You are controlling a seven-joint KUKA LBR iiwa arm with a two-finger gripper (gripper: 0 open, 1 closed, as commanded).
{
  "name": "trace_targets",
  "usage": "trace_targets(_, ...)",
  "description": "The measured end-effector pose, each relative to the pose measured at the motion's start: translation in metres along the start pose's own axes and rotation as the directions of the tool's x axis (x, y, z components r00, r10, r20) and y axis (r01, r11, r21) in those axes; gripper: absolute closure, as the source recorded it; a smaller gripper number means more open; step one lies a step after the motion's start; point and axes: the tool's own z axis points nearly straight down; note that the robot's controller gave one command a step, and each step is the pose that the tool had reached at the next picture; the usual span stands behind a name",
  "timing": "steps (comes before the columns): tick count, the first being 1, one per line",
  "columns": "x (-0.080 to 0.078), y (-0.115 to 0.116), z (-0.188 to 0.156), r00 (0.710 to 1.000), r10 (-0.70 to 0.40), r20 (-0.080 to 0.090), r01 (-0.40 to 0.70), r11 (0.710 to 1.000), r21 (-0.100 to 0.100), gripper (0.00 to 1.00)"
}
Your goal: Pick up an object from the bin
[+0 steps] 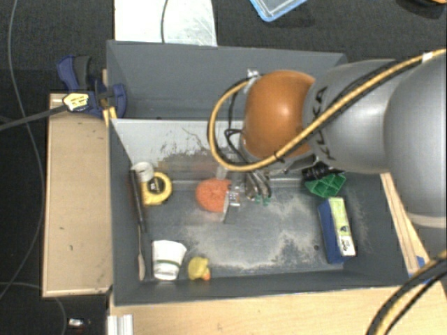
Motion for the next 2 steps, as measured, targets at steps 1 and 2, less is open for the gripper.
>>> trace_targets(1,-0.012,-0.007,0.037,0.995,-0.095,-0.002,0.095,0.995,-0.002,0.0)
trace_targets(2,-0.007,-0.008,0.049,0.996,-0.086,0.01,0.086,0.996,-0.003,1.0)
